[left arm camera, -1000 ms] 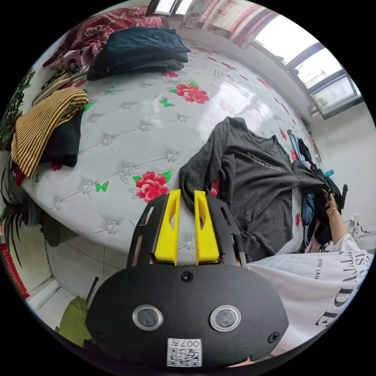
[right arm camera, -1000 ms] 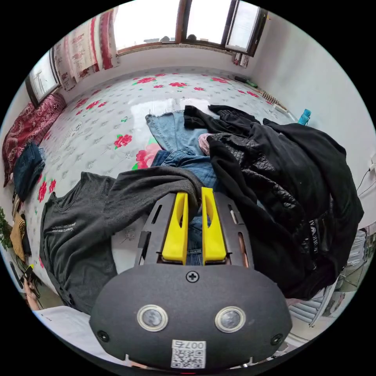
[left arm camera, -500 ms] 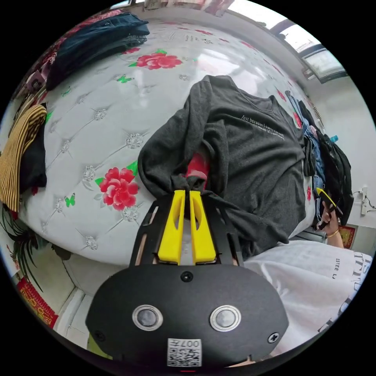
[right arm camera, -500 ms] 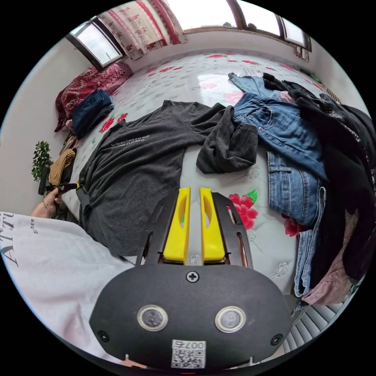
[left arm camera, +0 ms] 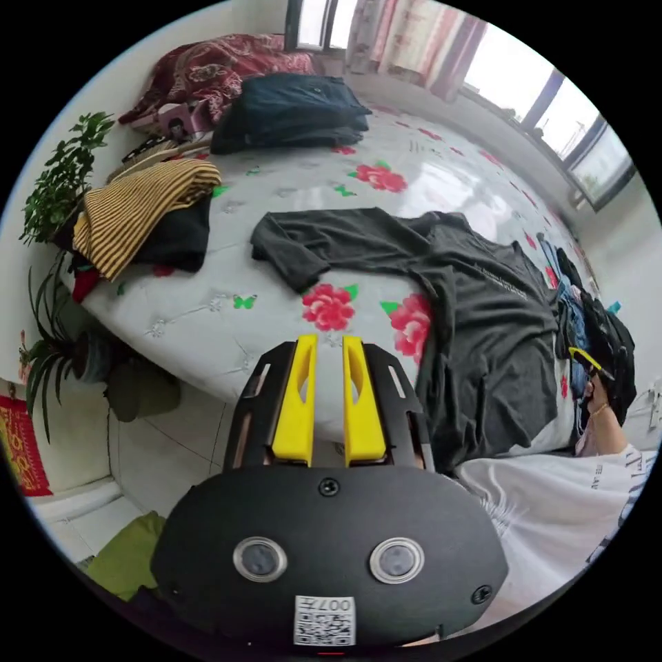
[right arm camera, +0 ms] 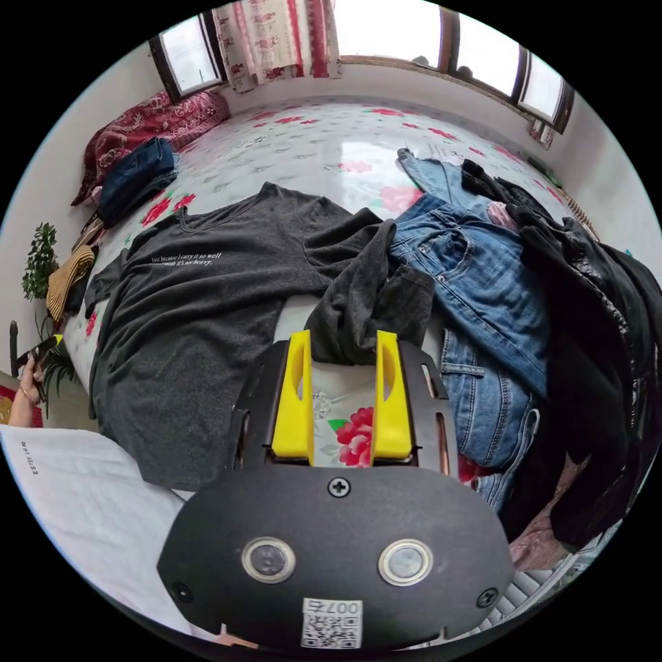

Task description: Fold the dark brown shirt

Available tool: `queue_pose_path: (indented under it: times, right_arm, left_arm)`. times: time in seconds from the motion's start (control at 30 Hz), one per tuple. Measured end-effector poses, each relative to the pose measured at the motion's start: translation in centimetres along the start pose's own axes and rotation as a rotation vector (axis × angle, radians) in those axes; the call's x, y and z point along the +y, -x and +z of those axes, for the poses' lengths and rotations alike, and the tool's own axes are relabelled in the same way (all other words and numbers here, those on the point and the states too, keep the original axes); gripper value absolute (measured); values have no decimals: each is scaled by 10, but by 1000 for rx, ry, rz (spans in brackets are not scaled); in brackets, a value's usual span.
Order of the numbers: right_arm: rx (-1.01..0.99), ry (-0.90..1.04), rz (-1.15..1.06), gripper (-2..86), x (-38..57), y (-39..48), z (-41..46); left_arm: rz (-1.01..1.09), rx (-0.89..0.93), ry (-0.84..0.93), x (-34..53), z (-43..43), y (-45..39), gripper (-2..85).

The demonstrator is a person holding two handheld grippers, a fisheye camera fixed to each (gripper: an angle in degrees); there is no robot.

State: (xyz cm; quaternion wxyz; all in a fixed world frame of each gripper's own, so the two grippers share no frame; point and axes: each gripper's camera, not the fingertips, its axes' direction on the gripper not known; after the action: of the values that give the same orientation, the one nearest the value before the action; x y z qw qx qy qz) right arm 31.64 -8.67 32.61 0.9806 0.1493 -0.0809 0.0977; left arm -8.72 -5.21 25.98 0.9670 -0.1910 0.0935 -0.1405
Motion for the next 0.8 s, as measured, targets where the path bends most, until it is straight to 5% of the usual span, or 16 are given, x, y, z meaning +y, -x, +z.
queue_pose_path:
  times: [0.2, 0.3, 0.4, 0.6, 0.8]
  right_arm:
    - [109, 93, 65, 54, -31, -23, 13]
    - [307, -152, 277, 53, -24, -75, -51]
    - [168, -213, 386, 60, 1, -122, -94]
    - [-385, -68, 80, 76, 92, -56, -57]
    - [-299, 124, -189, 97, 157, 48, 6]
  left_arm:
    - [208, 76, 147, 59, 40, -68, 89]
    - [294, 36, 171, 65, 45, -79, 99]
    - [328, -43, 233, 64, 64, -84, 102]
    - [369, -89, 266, 59, 70, -75, 14]
    - [237, 315, 211, 33, 42, -15, 2]
